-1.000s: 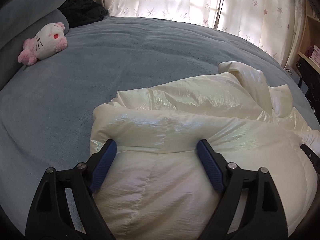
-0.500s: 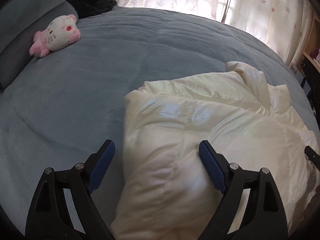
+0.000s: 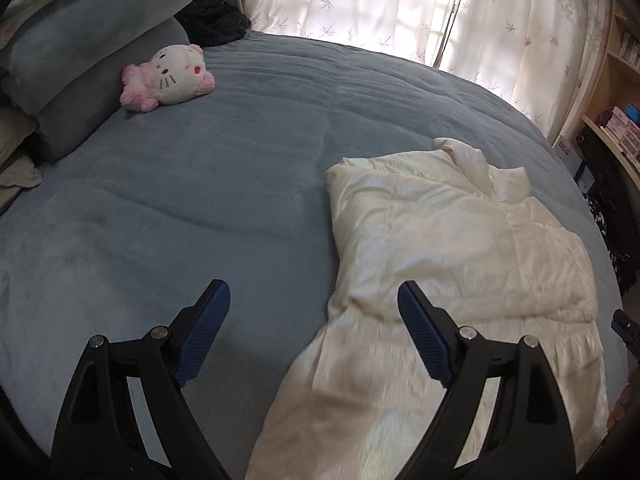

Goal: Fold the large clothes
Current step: 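Grasp the jacket hem with the right gripper and lift it toward the collar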

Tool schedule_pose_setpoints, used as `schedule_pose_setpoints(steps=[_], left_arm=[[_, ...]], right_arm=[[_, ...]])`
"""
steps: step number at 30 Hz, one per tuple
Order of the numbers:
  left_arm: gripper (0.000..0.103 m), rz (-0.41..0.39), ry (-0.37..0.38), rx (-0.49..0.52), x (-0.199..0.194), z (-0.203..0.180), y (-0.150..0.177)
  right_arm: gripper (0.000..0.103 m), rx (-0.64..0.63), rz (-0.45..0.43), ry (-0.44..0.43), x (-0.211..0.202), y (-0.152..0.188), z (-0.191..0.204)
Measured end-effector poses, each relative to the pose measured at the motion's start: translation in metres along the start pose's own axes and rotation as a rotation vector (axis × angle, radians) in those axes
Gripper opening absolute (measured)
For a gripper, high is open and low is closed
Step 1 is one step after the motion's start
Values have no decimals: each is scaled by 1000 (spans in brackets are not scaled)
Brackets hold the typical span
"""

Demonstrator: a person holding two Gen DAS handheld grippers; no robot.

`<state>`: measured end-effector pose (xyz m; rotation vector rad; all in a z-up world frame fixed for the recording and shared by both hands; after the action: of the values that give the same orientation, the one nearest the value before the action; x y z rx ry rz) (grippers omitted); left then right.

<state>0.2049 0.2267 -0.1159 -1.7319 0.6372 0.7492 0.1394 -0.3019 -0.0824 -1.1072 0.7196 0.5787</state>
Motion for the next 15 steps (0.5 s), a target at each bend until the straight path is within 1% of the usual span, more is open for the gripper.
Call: schedule_pose_setpoints(steps=[2, 5, 7, 11, 13, 15], left_arm=[[85, 1, 8, 0, -21, 4, 10], [85, 12, 15, 8, -54, 11, 30], [85, 21, 26, 5, -73, 14, 45], [85, 45, 51, 3, -98, 21, 74], [85, 59, 54, 21, -108, 22, 89], [85, 64, 67, 40, -116, 22, 100]], right_arm=[[60, -4, -11, -11, -28, 14, -5], [68, -8, -34, -11, -70, 37, -12], [71, -9, -45, -19, -90, 47, -14], [75, 1, -63, -32, -132, 72, -25], [81, -1, -72, -27, -146, 81, -30], [83, -9, -74, -16, -156, 91, -37]])
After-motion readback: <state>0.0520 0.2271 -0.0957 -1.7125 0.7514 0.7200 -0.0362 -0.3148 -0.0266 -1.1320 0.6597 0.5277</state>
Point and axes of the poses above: each gripper's, at about its wrist camera, not at the fingertips, and x roughly the way its jaws point, z to its left, y to its underside, the point moved 4 cm from there along x, roughly the way its jaws point, and after that the axes turned 5 degrees about y, right-handed, at the moved point
